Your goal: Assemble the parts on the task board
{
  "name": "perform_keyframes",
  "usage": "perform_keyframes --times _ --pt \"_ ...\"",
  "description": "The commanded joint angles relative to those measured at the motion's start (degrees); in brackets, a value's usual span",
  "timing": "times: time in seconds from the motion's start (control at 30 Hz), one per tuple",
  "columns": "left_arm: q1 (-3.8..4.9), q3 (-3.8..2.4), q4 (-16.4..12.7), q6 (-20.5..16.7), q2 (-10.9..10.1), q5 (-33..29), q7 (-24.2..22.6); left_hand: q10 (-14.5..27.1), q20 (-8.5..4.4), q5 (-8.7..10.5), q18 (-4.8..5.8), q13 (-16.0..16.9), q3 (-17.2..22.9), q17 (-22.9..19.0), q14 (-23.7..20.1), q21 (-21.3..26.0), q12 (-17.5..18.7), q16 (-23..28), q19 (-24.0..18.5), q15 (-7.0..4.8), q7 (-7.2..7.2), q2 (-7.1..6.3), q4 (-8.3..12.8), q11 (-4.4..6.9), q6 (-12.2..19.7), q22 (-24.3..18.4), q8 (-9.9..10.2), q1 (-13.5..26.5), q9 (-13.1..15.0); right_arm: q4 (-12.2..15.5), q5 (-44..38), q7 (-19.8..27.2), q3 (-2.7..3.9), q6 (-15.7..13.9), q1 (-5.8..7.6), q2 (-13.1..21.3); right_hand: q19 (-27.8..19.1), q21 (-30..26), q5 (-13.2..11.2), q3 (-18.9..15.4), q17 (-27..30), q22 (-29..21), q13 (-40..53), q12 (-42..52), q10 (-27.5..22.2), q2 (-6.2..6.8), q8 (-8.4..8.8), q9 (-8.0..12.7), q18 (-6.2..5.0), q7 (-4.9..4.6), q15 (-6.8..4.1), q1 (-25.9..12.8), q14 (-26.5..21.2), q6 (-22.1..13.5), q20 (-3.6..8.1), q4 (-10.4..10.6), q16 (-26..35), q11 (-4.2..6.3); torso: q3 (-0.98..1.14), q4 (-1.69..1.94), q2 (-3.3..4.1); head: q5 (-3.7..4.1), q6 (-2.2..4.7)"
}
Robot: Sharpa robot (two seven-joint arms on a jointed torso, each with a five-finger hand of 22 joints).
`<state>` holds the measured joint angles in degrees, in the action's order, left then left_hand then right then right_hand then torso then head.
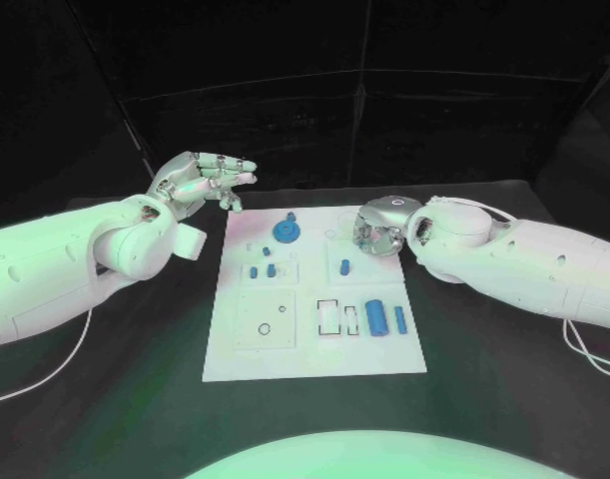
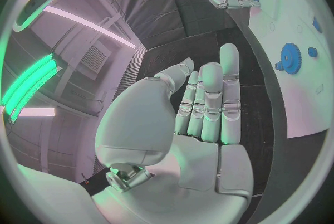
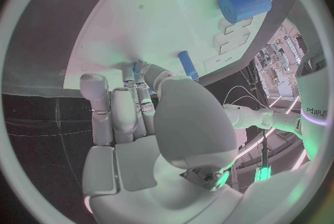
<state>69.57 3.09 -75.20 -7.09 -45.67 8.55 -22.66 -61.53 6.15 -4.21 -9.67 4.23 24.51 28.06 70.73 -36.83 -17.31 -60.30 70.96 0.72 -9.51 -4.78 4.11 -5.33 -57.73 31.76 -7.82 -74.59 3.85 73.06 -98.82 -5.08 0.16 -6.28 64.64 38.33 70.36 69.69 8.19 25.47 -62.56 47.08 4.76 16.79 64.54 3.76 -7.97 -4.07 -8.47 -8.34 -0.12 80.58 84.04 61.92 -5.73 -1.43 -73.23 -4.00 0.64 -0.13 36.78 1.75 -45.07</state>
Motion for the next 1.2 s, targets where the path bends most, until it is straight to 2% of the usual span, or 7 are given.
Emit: perform_keyframes --times 0.03,0.47,0.83,0.97,1.13,1.2 --pt "0.09 -0.03 0.0 0.7 0.0 -0.4 -0.3 0.2 0.05 0.03 -0.74 0.0 -0.3 0.0 -0.5 0.4 -0.2 0.2 -0.2 -0.05 -0.38 0.33 0.1 -0.34 0.1 -0.1 -0.1 -0.1 0.0 0.2 -0.2 -0.3 -0.23 -1.6 -0.32 -0.1 0.6 0.6 -0.3 0.8 0.5 0.9 -0.1 0.1 1.0 -0.7 -0.56 -0.3 0.79 0.23 -0.64 0.1 1.4 1.0 0.18 -0.3 0.1 0.07 0.03 -0.02 -0.06 0.05 -0.07" --pt "0.09 -0.03 0.1 0.6 0.0 -0.4 -0.2 0.3 0.06 0.03 -0.75 0.0 -0.3 -0.2 -0.6 0.4 -0.2 0.3 -0.3 -0.04 -0.42 0.31 0.2 -0.36 0.1 -0.1 -0.1 -0.2 0.0 2.0 0.6 -0.4 -0.21 -7.8 -0.43 0.9 1.2 1.4 -0.2 2.5 1.1 1.9 -0.4 -0.6 2.5 -0.55 -0.57 -0.3 0.94 0.51 -0.98 -0.3 1.4 2.1 0.6 -1.3 0.2 0.42 -0.01 0.01 -0.12 0.25 -0.16" --pt "0.08 -0.03 0.3 0.6 -0.1 -0.4 -0.2 0.3 0.07 0.03 -0.76 0.0 -0.3 -0.4 -0.7 0.5 -0.3 0.3 -0.3 -0.03 -0.47 0.25 0.4 -0.39 0.1 -0.1 -0.1 -0.3 0.0 5.1 2.2 -0.8 -0.16 -10.5 -0.41 3.1 1.3 1.6 -0.4 2.8 1.2 2.2 -0.5 -1.0 2.7 -0.12 -0.45 -0.2 0.99 0.47 -0.97 -0.7 1.4 2.3 0.63 -1.5 0.1 0.4 -0.05 0.03 -0.11 0.35 0.02" --pt "0.08 -0.03 0.3 0.6 -0.1 -0.4 -0.1 0.3 0.07 0.03 -0.76 0.0 -0.3 -0.4 -0.7 0.5 -0.3 0.3 -0.3 -0.03 -0.47 0.25 0.4 -0.39 0.1 -0.1 -0.1 -0.3 0.0 7.8 3.9 -0.9 -0.13 -11.0 -0.39 4.6 1.3 1.6 -0.5 2.8 1.2 2.2 -0.5 -1.1 2.8 -0.01 -0.43 -0.2 0.98 0.48 -0.97 -0.9 1.5 2.3 0.64 -1.5 0.1 0.4 -0.1 0.07 -0.13 0.24 0.03" --pt "0.08 -0.03 0.3 0.5 -0.1 -0.4 -0.3 0.4 0.08 0.04 -0.76 0.0 -0.4 -0.5 -0.8 0.5 -0.3 0.4 -0.4 -0.01 -0.53 0.19 0.4 -0.43 0.2 -0.2 -0.1 -0.4 0.0 12.7 8.0 1.2 0.07 -14.2 -0.38 5.9 1.4 1.8 -0.3 2.9 1.0 2.5 -0.5 -1.2 3.0 0.04 -0.4 -0.2 1.02 0.5 -0.99 -0.9 1.5 2.4 0.67 -1.6 -0.1 0.44 -0.01 -0.04 -0.09 -0.29 -0.06" --pt "0.08 -0.03 0.3 0.4 -0.1 -0.4 -0.5 0.4 0.09 0.03 -0.76 0.0 -0.4 -0.5 -0.8 0.5 -0.3 0.4 -0.4 -0.01 -0.54 0.21 0.4 -0.44 0.2 -0.2 0.0 -0.4 0.0 14.4 9.7 1.9 0.17 -15.1 -0.38 6.1 1.4 1.8 -0.1 3.0 1.0 2.5 -0.5 -1.3 3.0 0.1 -0.35 -0.2 1.02 0.49 -1.0 -1.0 1.5 2.4 0.69 -1.7 -0.1 0.44 -0.01 0.02 -0.12 -0.52 -0.03"
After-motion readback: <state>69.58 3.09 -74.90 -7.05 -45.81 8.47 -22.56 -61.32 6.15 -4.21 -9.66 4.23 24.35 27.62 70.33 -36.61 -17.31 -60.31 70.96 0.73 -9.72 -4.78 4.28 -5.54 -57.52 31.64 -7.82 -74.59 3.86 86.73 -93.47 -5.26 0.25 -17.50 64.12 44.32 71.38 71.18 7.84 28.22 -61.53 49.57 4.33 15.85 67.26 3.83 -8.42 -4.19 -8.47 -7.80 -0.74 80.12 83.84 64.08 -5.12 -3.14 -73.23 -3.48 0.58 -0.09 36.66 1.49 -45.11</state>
